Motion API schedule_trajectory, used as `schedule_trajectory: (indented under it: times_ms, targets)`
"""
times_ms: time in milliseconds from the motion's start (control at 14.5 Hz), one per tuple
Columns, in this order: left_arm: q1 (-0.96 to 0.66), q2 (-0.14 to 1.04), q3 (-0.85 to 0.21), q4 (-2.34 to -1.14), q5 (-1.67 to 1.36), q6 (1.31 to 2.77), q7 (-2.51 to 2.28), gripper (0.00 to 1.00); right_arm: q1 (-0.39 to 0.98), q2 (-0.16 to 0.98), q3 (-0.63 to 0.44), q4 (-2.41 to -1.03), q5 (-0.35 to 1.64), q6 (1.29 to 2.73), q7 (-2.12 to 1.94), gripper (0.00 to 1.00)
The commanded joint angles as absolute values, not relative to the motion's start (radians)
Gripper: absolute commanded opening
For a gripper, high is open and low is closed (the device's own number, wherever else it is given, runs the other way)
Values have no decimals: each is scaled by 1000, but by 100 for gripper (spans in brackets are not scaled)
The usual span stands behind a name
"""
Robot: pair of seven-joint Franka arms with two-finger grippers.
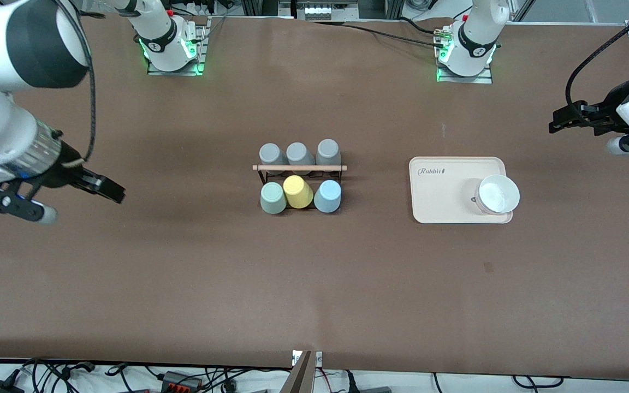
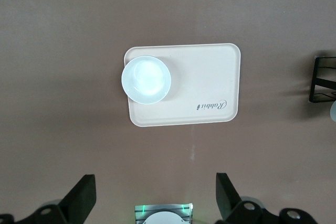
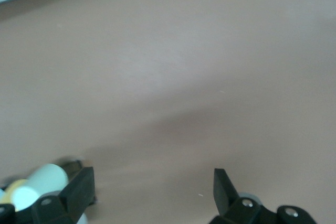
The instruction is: Hang scattered cups on rack with three cups
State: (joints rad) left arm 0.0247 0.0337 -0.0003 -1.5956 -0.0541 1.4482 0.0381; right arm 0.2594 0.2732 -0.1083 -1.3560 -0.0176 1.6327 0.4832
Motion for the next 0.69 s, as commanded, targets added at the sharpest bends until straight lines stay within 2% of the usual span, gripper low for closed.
schedule_trajectory:
  times_ms: [0,138,275,619]
  targets:
    - [31,43,-6,-1569,-72,1427,20,100,226,156,-103,-1529,-40,1695,410,100]
    - [31,43,-6,-1569,-71,1427,20,100,145,156,-53,-1523,1,1712,329,100]
    - [31,43,-6,-1569,-71,1427,20,100,10,155,108,-1516,25,1738,330,100]
    - [32,43,-5,-1568,-69,1428,20,100,-6,164,121,-1499,17,1683,302,100]
